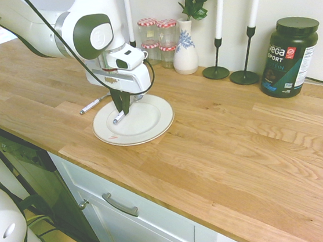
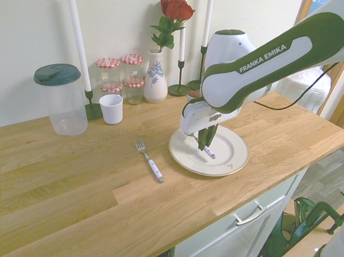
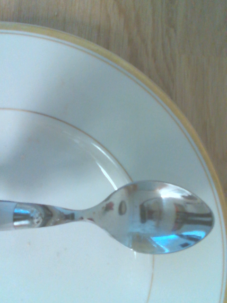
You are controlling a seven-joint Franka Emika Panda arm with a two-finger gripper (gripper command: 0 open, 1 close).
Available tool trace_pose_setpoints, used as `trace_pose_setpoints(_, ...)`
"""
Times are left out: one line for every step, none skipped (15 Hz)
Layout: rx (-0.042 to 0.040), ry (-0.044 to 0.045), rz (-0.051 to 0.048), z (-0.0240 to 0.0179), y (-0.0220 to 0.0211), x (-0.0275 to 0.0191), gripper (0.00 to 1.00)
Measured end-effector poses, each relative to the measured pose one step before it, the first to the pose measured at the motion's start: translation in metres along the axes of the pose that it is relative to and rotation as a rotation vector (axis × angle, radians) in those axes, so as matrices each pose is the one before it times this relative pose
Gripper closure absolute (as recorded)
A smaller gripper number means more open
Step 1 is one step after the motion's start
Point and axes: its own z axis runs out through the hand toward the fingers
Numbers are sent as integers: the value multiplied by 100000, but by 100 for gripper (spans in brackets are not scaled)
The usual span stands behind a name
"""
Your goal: Put the spoon into the plate
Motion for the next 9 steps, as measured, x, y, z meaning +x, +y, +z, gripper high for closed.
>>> trace_pose_setpoints(-129, 88, -259, 81, -82, -78, 0)
trace_pose_setpoints(1, 36, -59, 65, -20, 10, 0)
trace_pose_setpoints(-13, -29, -12, 58, -11, 7, 0)
trace_pose_setpoints(-17, -44, -27, 69, -16, 2, 0)
trace_pose_setpoints(7, -27, -161, 47, -50, -43, 0)
trace_pose_setpoints(58, -10, -382, 46, -116, -118, 0)
trace_pose_setpoints(93, 42, -358, 1, -108, -115, 0)
trace_pose_setpoints(146, 109, -297, -61, -104, -83, 0)
trace_pose_setpoints(608, 369, 14, -299, -117, 10, 0)
